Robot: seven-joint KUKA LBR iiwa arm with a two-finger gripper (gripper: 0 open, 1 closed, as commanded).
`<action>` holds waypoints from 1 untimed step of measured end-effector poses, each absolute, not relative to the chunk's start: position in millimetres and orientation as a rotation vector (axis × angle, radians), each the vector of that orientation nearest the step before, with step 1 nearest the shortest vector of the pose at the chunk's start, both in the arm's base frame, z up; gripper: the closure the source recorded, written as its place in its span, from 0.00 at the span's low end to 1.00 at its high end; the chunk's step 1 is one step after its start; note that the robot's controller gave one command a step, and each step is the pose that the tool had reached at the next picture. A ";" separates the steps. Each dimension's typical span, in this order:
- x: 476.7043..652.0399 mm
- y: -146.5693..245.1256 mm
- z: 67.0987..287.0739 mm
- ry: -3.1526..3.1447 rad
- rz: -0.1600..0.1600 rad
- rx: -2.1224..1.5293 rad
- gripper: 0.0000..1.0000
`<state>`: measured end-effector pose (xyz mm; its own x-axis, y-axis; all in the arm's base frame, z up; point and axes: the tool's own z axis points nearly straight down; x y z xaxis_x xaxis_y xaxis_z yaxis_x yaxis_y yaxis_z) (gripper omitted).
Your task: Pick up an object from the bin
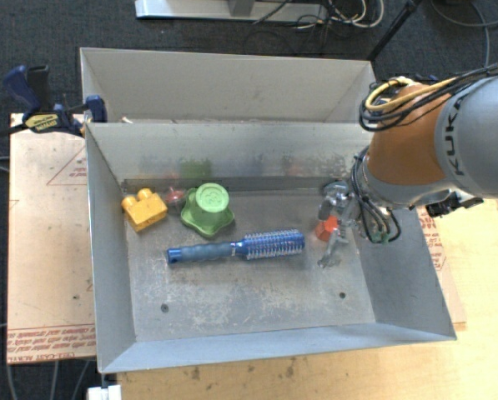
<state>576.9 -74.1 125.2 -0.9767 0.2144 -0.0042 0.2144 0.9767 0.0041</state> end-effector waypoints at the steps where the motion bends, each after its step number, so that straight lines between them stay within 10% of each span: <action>1: 594.6 -1.2 79.7 3.136 0.008 0.218 0.00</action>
Offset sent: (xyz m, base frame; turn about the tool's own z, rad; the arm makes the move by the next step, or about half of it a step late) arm 0.0178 0.0664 -0.0427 -0.0674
